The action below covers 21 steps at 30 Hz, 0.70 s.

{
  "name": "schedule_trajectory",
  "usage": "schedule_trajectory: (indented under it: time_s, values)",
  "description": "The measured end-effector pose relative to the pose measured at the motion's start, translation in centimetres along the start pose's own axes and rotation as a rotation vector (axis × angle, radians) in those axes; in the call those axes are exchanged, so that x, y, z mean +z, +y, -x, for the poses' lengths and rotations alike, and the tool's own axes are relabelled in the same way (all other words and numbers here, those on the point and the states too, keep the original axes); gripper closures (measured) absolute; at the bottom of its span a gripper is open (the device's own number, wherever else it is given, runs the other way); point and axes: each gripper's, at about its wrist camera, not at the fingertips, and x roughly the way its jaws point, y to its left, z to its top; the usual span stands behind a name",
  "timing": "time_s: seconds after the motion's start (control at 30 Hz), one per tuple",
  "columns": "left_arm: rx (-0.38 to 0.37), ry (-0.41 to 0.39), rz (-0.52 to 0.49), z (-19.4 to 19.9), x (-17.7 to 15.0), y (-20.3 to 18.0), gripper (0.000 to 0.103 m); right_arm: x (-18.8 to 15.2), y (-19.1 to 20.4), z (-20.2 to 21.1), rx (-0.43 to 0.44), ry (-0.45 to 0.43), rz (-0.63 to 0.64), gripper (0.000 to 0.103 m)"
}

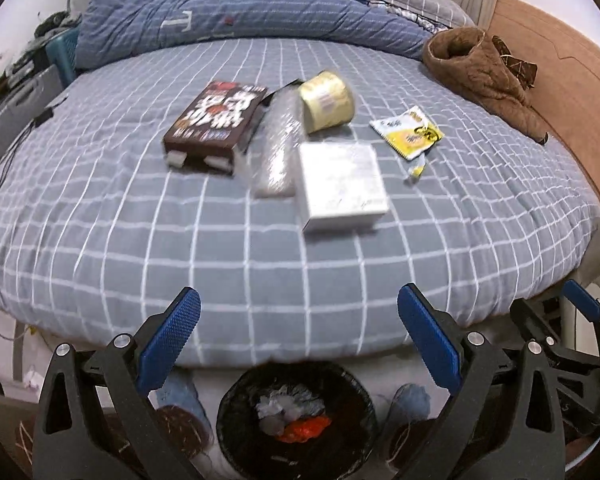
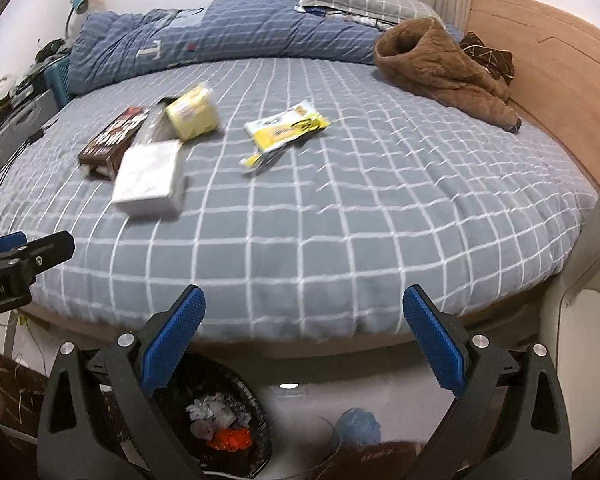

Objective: Collect trash
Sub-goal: 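Move both open tools back up over the trash on the bed, then grasp the white box with the left tool while the right tool grasps the yellow snack wrapper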

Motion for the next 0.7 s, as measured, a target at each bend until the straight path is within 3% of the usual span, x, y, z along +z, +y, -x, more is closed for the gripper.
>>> schedule_trajectory:
  time_s: [0.33,0.7]
  values:
    - [0.042,0.008,0.018,-3.9,4.8,-2.6,0.006,7.7,-2.7,-4.2,0.009,-0.03,0.007,0.008]
    - [0.087,0.045,0.075,-7.9,7.0,-3.3,0.006,15.7,-1.2,-12.6,0.072,-0.015,0.102,0.008]
